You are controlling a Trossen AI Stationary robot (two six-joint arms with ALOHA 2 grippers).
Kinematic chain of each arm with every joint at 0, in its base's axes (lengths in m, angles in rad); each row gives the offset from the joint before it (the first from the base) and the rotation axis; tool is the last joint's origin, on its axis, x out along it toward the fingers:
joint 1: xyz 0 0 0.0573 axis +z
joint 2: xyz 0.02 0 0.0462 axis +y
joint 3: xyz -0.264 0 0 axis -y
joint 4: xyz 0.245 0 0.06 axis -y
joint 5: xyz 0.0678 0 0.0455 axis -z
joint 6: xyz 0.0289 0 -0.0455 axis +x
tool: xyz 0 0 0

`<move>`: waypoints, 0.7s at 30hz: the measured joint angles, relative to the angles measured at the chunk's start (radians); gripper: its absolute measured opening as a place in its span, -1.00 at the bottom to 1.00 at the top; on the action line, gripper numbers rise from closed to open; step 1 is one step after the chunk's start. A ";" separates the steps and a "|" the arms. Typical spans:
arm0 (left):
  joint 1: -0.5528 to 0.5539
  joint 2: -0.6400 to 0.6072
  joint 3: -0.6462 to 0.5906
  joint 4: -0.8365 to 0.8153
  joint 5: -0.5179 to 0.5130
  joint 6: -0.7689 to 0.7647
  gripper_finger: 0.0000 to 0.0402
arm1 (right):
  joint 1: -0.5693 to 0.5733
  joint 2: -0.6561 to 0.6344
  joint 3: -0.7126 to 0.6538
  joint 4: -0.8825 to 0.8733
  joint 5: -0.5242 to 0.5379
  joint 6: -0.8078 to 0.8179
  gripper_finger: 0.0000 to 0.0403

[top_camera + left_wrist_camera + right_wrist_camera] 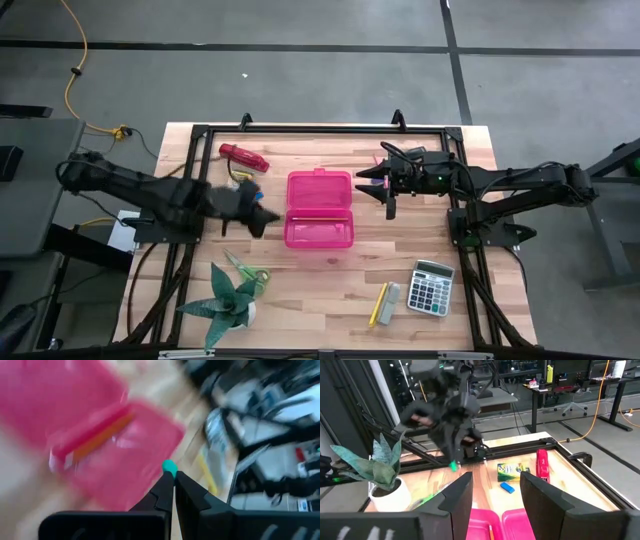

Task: Pack school essentials
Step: Put the green eraser into the pink supply box

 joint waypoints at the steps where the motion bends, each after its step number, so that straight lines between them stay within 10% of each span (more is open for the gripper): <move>1: 0.034 -0.004 0.000 0.051 0.005 0.051 -1.00 | 0.000 0.000 0.000 0.004 0.000 0.000 -0.22; 10: 0.286 0.009 0.000 0.558 0.151 0.410 -1.00 | 0.000 0.000 0.000 0.081 0.000 0.002 -0.22; 21: 0.341 0.010 0.000 0.670 0.203 0.599 -1.00 | 0.000 0.000 0.000 0.202 -0.019 0.002 -0.22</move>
